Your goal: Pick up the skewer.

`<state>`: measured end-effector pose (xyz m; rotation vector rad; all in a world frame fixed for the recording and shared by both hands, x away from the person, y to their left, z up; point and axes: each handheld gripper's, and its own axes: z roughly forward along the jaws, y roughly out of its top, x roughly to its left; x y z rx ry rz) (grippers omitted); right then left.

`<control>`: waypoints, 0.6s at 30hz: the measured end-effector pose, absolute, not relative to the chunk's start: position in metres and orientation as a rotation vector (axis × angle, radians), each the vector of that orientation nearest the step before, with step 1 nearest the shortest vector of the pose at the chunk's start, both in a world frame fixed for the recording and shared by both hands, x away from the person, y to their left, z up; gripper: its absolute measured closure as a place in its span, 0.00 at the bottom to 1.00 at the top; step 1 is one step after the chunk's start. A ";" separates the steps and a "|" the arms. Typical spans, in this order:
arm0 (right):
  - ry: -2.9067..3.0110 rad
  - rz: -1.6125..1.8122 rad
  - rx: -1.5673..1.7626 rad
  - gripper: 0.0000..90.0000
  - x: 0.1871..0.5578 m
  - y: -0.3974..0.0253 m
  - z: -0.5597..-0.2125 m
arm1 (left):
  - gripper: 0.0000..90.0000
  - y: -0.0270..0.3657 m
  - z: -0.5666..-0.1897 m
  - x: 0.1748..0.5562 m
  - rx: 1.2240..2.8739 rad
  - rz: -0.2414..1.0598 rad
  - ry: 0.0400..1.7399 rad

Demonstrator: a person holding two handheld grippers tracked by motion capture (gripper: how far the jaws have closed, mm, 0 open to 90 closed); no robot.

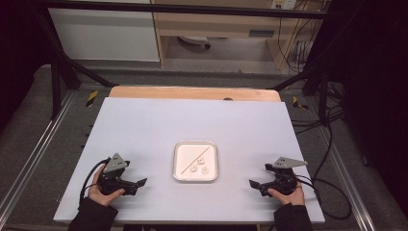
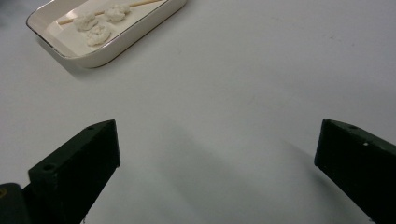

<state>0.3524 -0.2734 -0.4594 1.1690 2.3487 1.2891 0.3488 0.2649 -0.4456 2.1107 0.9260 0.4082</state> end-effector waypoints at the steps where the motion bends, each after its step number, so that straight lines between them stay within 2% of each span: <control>1: 2.347 1.291 1.172 0.01 0.352 -0.273 -0.459 | 0.05 0.264 -0.445 0.349 2.114 0.412 0.924; 18: 2.352 1.295 1.172 0.01 0.352 -0.273 -0.459 | 0.05 0.256 -0.441 0.351 2.132 0.423 0.906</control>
